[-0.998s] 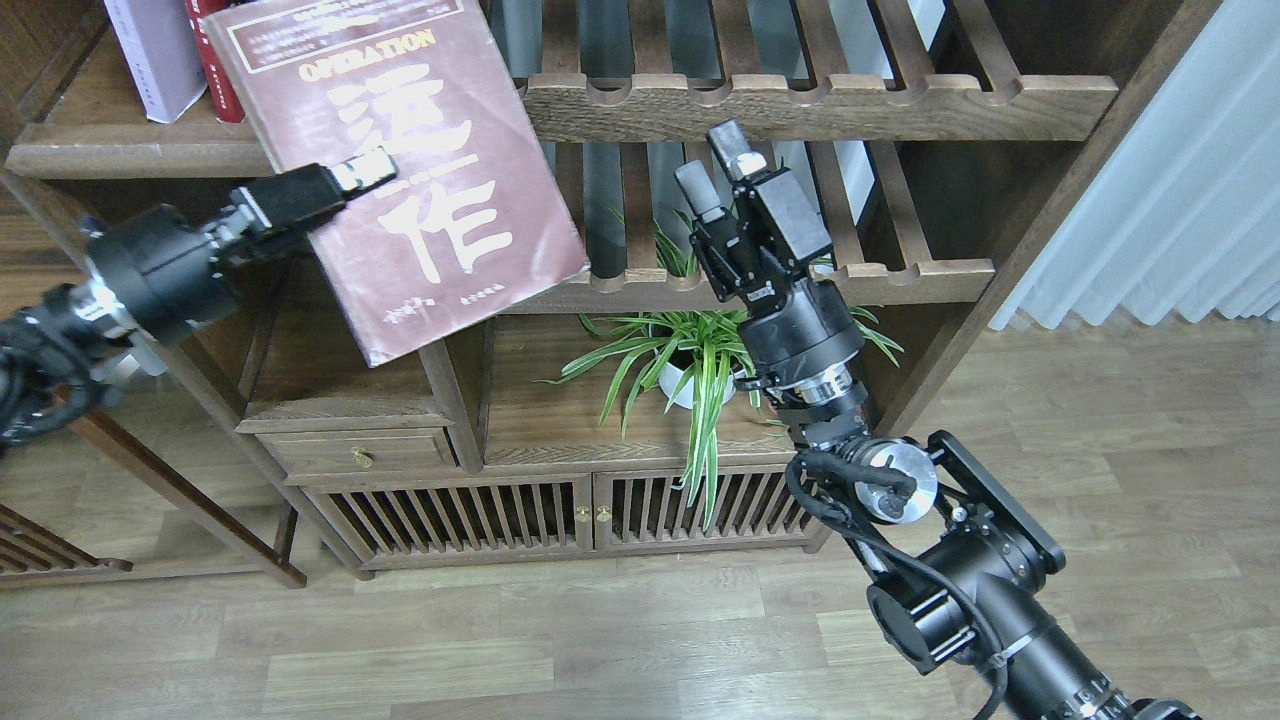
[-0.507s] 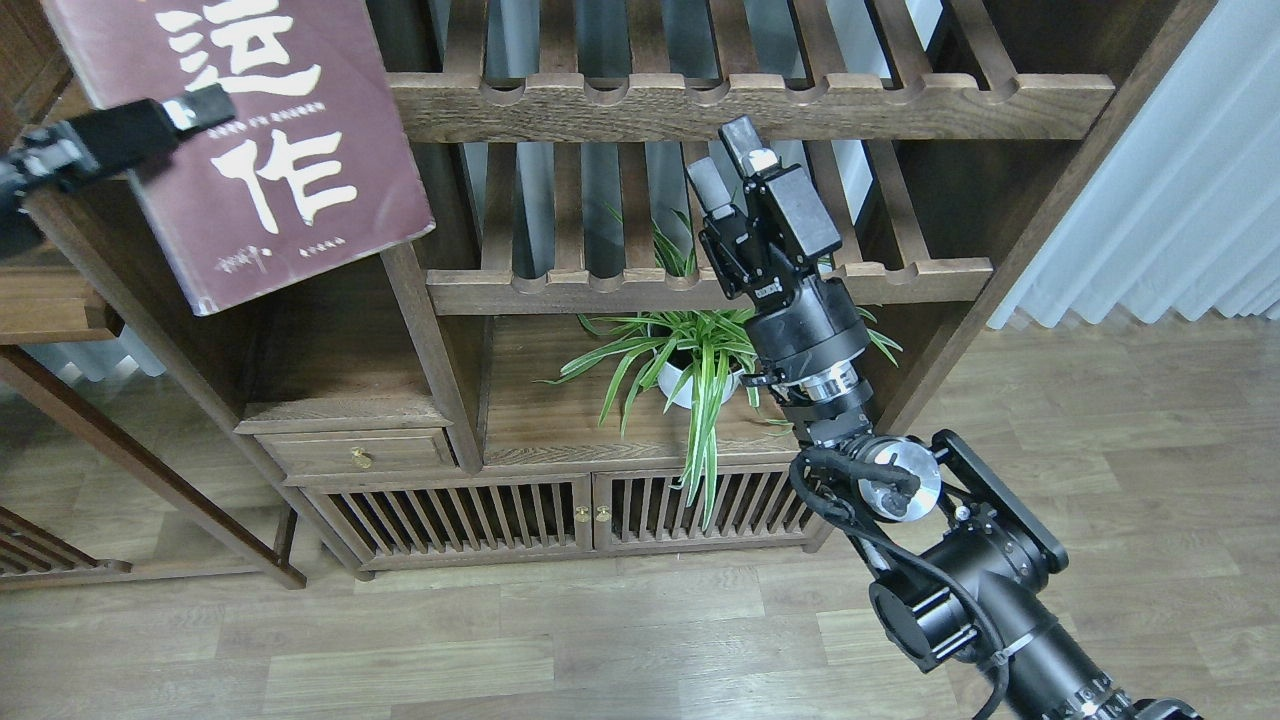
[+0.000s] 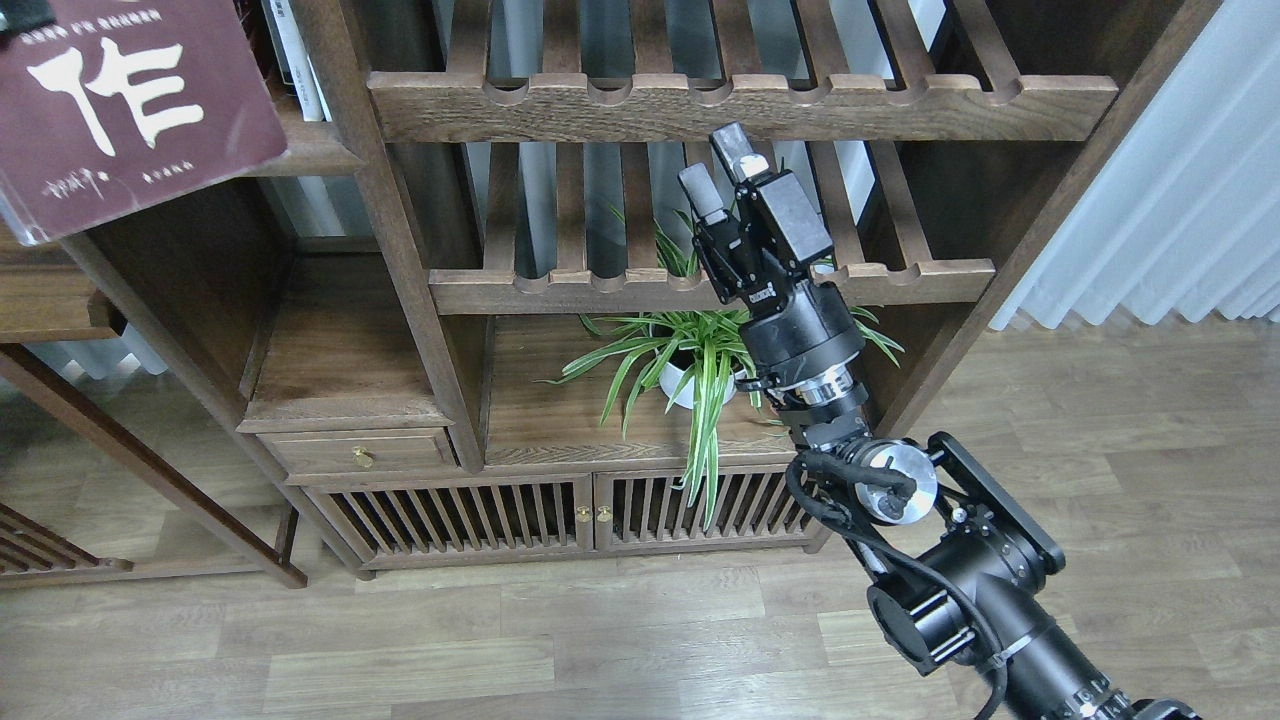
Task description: Organize books on shelf
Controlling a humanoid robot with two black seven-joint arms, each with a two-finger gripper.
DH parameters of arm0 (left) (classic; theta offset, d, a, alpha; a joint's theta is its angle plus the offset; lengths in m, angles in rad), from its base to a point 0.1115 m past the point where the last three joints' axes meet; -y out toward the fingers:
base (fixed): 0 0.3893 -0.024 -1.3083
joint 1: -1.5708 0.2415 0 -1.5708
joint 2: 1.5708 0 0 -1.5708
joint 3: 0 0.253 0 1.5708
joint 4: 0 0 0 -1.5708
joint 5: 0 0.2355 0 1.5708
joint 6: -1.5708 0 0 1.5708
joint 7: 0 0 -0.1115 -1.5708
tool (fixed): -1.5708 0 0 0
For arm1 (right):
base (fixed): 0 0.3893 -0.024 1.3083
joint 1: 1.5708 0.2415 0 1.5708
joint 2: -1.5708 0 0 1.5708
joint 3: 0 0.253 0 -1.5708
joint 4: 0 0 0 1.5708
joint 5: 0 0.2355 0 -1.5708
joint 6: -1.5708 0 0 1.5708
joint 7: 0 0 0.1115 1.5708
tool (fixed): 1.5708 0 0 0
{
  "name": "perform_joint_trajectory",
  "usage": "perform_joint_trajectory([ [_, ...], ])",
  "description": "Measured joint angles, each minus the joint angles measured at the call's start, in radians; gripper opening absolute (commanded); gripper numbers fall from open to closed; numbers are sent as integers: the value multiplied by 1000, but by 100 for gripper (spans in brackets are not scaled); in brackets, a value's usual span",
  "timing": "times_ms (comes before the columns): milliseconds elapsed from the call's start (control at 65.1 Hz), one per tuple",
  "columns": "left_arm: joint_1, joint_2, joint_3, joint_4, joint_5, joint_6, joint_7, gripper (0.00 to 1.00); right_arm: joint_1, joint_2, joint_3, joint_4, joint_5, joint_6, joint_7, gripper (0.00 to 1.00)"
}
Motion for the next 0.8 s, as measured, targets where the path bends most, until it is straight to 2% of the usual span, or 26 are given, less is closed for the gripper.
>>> perform_joint_trajectory([
  [261, -88, 67, -10, 26, -4, 0, -1, 6, -17, 0, -25, 0, -2, 0, 0, 77],
  [522, -96, 211, -7, 36, -6, 0, -7, 6, -19, 0, -26, 0, -3, 0, 0, 77],
  [798, -95, 263, 10, 64, 6, 0, -3, 6, -19, 0, -28, -4, -5, 0, 0, 77],
])
